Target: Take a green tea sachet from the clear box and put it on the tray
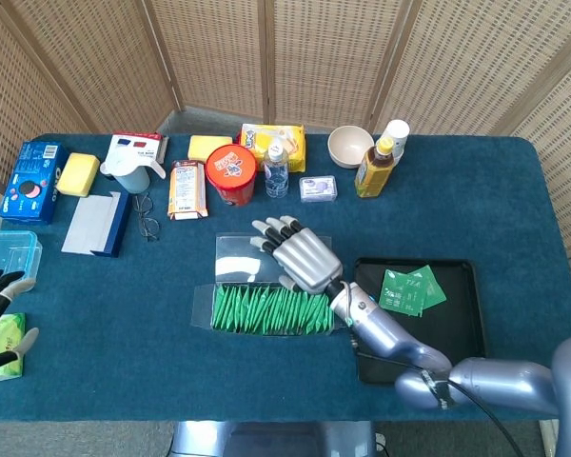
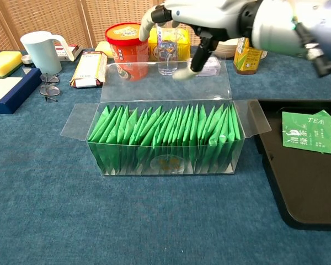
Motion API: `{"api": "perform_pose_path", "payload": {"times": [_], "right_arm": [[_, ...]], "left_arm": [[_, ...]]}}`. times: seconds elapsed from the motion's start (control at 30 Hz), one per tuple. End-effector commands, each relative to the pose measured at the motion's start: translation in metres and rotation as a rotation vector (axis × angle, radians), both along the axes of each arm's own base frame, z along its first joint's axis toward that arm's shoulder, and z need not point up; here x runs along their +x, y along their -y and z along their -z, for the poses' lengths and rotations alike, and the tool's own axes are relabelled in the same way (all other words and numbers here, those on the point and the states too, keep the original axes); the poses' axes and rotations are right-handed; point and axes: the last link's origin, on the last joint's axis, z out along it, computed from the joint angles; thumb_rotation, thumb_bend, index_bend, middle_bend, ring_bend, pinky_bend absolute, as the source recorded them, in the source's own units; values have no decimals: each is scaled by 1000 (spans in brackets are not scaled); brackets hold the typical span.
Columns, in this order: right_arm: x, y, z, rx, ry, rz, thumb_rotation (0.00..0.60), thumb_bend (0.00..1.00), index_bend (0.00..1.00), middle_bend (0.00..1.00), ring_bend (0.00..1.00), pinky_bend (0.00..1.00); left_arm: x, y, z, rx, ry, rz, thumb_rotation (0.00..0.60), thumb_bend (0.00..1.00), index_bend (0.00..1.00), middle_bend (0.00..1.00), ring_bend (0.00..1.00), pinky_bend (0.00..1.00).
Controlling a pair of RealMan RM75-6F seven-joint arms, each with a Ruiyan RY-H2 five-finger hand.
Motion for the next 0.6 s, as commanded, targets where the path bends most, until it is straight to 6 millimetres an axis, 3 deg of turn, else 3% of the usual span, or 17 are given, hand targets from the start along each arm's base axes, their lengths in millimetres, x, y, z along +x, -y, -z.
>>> {"api": "perform_pose_path", "payload": {"times": [0.03,0.17,0.6], "right_arm": [[-13,-10,-7,34,-17,-43,600,103,272,129,110,173],[-21,-17,-3,47,-46,-78,600,55,313,141,111,173],[-25,-28,10,54,-231,-249,600,47,360,154,111,173]], "left_arm": [[3,-1,1,-5,-2,10,600,265,194,166,94,248],[8,-1,2,-14,-7,21,600,265,194,166,94,248],[14,0,3,-23,-21,19,600,265,194,166,94,248]]}}
